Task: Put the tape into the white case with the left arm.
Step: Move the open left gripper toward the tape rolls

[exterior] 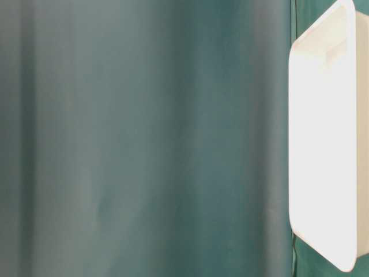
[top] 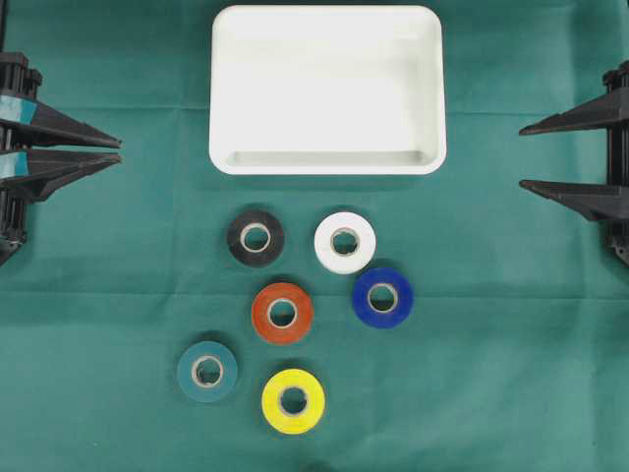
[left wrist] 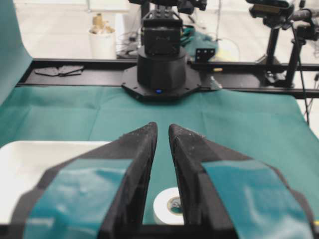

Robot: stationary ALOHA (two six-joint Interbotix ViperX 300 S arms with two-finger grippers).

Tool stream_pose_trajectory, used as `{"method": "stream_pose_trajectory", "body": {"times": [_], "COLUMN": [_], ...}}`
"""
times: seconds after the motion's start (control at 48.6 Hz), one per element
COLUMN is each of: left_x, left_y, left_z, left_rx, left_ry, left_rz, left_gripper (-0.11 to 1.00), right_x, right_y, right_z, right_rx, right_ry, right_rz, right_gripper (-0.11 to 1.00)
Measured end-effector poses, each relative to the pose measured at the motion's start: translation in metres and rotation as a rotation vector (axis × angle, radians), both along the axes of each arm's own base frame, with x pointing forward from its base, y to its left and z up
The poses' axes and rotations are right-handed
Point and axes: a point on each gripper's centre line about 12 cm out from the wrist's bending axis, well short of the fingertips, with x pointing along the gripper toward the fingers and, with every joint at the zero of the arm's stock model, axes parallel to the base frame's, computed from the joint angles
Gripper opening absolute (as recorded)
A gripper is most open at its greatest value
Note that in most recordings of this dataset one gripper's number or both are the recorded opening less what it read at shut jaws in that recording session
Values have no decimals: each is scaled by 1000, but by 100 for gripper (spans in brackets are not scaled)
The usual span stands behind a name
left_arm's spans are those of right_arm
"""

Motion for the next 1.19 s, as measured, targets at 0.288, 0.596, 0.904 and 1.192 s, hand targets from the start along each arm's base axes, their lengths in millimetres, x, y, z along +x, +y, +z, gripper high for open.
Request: {"method": "stream_pose_trajectory", "body": {"times": [0.288,0.596,0.904,1.192], "left_x": [0,1,1,5], "left_y": [0,-3,-6,-6], "left_z": [-5,-6,-6,-10], "left_rx": [-29,-59,-41,-36], "left_ry": [17,20,20,43], "left_rz": [0,-14,-30,-30], "left_gripper": [1,2,76,98], "right_x": [-1,-3,-11,-16], "right_y": [-5,-5,-4,-4], "right_z": [-13,-17,-21,-36], "right_rx": [36,75,59,36], "right_ry": [56,65,55,99], "right_rz": [-23,-23,-19,-19], "right_gripper": [-9,-9,-9,-9]}}
